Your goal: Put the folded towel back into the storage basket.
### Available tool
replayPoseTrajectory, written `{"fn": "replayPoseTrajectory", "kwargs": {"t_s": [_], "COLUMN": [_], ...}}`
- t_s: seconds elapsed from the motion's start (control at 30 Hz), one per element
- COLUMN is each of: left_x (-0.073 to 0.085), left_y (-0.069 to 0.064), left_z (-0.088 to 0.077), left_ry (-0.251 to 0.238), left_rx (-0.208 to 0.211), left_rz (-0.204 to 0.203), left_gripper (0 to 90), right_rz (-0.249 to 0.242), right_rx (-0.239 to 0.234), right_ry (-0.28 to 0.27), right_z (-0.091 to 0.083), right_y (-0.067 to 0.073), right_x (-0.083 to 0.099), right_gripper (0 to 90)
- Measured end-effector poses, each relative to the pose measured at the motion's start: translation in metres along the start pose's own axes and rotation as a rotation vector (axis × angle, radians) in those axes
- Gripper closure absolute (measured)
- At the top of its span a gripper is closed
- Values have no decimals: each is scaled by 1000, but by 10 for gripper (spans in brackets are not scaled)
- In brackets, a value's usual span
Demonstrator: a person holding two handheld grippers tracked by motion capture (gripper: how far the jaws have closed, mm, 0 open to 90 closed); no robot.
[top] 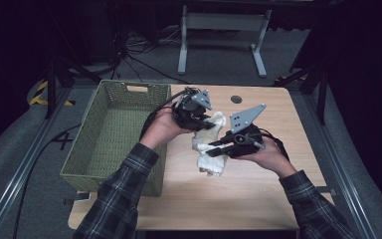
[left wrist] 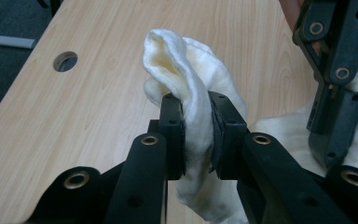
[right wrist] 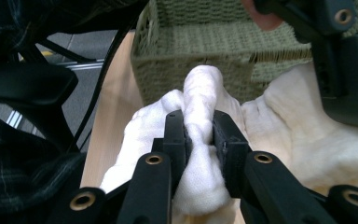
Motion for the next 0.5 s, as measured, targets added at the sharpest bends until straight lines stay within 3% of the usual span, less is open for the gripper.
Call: {"fn": "replayPoseTrajectory", "kwargs": {"t_s": [0.5], "left_x": [42], "left_y": [21], "left_z": [-57], "left_ry": [-47], "left_rx": [-36], "left_rz": [1], "left_gripper": [775], "right_rz": [-32], "right_rx": [-26], "right_ry": [4], "right_z": [49], "right_y": [-4], "right_x": [-64], "right_gripper": [781]}}
Point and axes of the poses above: each handheld gripper's, and its own axes: z roughly forward along the jaws, x roughly out of its underside, y roughly to its left, the point moved 5 cm from there along z, roughly forward along the jaws, and after that the axes turned 1 degree about z, right-handed, at the moved point
